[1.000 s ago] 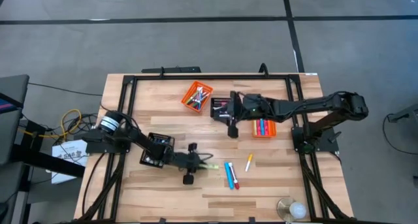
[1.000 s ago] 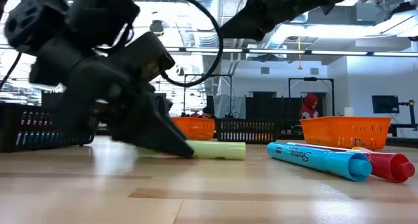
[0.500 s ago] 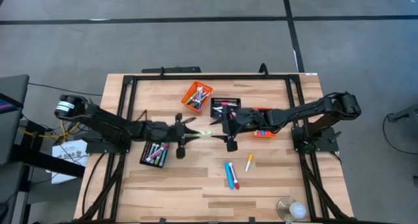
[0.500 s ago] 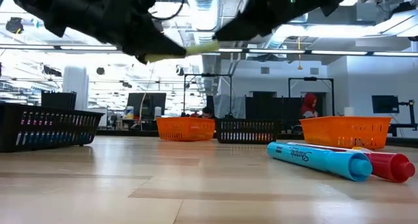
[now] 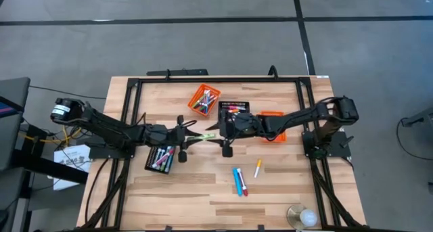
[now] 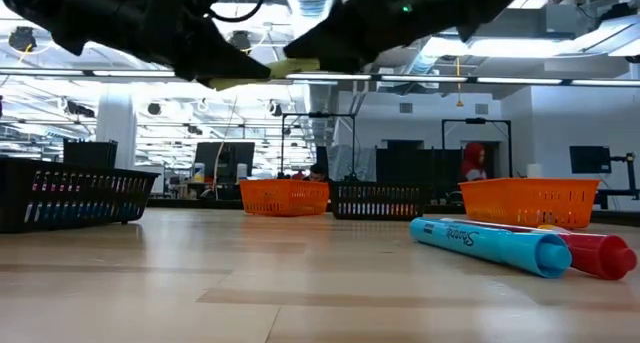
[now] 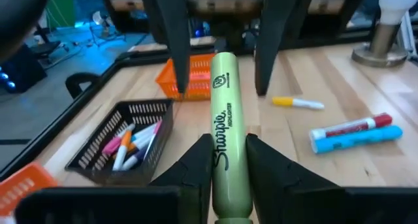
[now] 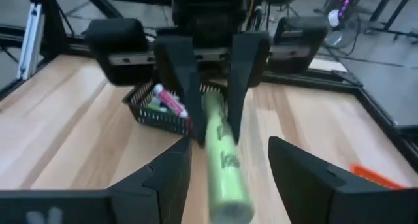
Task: Pick & Place Markers
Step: Put the light green highlighter into the right orange bin
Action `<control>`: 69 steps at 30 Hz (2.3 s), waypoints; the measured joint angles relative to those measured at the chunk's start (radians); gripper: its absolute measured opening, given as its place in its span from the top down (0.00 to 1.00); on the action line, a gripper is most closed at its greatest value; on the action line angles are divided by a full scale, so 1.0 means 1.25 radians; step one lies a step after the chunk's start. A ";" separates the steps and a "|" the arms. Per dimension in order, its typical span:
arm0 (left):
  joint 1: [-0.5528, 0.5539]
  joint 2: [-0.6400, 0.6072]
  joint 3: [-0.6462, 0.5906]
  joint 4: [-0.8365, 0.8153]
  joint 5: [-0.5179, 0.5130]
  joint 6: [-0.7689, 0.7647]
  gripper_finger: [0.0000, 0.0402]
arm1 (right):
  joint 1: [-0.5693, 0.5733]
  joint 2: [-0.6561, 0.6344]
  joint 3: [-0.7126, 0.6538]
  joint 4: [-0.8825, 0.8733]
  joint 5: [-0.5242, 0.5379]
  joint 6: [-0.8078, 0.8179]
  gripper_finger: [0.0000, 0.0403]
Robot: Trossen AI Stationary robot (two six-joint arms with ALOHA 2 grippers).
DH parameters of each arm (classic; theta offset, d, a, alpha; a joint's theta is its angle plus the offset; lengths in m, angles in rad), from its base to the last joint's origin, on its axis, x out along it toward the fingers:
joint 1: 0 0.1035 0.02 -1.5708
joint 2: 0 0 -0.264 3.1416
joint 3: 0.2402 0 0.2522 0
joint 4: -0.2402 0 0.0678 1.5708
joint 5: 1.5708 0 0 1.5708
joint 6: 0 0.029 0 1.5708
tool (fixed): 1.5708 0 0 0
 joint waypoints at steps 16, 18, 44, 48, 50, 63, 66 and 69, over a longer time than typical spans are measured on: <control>0.000 -0.008 -0.012 0.009 -0.026 0.016 0.80 | -0.008 0.048 0.051 -0.016 0.000 -0.005 0.71; 0.001 -0.004 -0.012 0.010 -0.030 0.016 0.80 | -0.007 0.047 0.052 -0.013 0.000 -0.005 0.73; 0.000 -0.003 -0.012 0.020 -0.045 0.029 0.78 | -0.013 0.047 0.051 -0.030 0.002 0.058 0.83; 0.001 -0.003 -0.011 0.027 -0.064 0.027 0.70 | -0.024 0.047 0.051 -0.051 0.003 0.113 0.83; 0.001 -0.003 -0.011 0.024 -0.072 0.026 0.65 | -0.029 0.048 0.051 -0.074 0.005 0.114 0.83; 0.001 -0.002 -0.013 0.017 -0.085 0.017 0.54 | -0.011 -0.158 0.101 -0.701 0.427 0.424 0.83; 0.001 -0.002 -0.013 0.016 -0.084 -0.004 0.55 | 0.015 -0.214 0.101 -0.921 0.508 0.629 0.83; 0.001 -0.002 -0.013 0.016 -0.084 -0.021 0.56 | 0.041 -0.248 0.074 -1.113 0.521 0.855 0.83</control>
